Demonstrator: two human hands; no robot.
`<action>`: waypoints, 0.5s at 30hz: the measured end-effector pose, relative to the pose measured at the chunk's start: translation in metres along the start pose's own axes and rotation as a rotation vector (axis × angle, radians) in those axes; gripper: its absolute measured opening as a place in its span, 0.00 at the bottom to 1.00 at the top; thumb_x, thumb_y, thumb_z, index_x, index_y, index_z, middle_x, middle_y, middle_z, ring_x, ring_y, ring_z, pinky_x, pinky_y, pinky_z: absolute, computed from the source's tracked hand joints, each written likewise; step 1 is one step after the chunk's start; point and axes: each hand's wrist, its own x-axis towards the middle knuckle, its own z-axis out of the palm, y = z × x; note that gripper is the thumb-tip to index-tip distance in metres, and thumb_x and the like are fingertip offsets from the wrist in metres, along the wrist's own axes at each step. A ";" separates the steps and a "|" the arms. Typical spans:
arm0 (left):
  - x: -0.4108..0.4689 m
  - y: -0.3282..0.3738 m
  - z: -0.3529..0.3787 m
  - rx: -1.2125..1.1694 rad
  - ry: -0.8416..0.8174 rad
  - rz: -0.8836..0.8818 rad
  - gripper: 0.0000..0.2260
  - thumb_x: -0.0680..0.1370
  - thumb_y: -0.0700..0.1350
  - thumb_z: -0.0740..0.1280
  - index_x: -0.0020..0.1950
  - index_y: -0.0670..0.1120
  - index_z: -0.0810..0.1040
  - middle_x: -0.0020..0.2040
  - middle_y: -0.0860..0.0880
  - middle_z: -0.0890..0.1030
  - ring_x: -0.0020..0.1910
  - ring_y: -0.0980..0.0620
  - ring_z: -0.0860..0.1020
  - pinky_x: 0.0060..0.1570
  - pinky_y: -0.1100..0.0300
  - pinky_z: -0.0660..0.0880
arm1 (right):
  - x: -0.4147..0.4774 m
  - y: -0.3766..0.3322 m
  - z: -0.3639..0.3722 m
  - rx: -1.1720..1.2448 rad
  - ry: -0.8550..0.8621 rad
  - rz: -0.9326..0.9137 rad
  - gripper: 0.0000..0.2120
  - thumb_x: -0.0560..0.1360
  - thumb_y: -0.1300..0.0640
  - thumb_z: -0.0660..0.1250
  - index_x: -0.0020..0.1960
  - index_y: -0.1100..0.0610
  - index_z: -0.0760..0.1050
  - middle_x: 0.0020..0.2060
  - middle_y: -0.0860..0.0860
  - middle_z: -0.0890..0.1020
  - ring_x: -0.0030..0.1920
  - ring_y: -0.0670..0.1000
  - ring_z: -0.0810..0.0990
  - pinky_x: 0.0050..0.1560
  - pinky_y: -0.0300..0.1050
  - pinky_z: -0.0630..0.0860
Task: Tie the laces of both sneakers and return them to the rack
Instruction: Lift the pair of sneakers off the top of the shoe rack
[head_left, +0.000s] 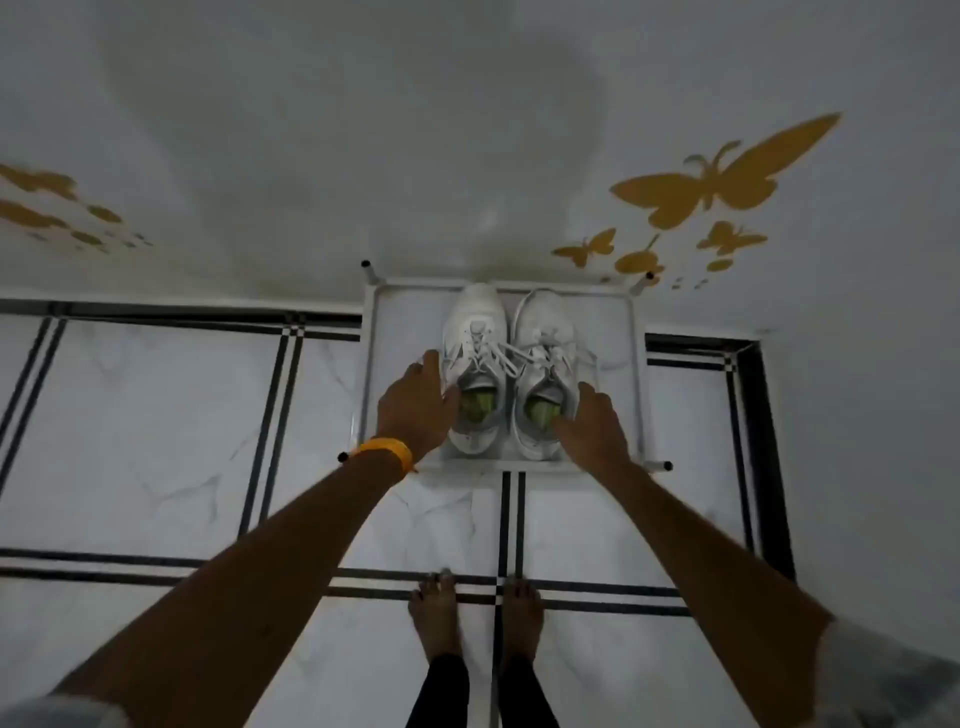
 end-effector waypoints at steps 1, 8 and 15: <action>0.014 -0.007 0.018 -0.018 -0.015 -0.021 0.23 0.79 0.53 0.61 0.71 0.45 0.63 0.58 0.40 0.79 0.53 0.37 0.79 0.51 0.47 0.77 | 0.018 0.006 0.011 -0.007 0.012 0.017 0.25 0.75 0.57 0.65 0.69 0.62 0.64 0.62 0.64 0.72 0.61 0.64 0.74 0.59 0.56 0.74; 0.075 -0.039 0.106 -0.020 0.044 -0.067 0.20 0.78 0.44 0.63 0.68 0.42 0.65 0.53 0.37 0.82 0.49 0.34 0.81 0.49 0.46 0.77 | 0.095 0.049 0.066 -0.091 0.137 -0.071 0.14 0.78 0.59 0.60 0.60 0.65 0.69 0.54 0.62 0.78 0.53 0.62 0.78 0.50 0.51 0.74; 0.043 -0.035 0.107 -0.062 0.113 -0.008 0.15 0.77 0.39 0.60 0.64 0.40 0.67 0.50 0.36 0.82 0.47 0.33 0.80 0.46 0.45 0.78 | 0.074 0.057 0.062 -0.027 0.210 -0.168 0.11 0.79 0.63 0.57 0.60 0.63 0.72 0.53 0.61 0.78 0.52 0.60 0.78 0.50 0.50 0.73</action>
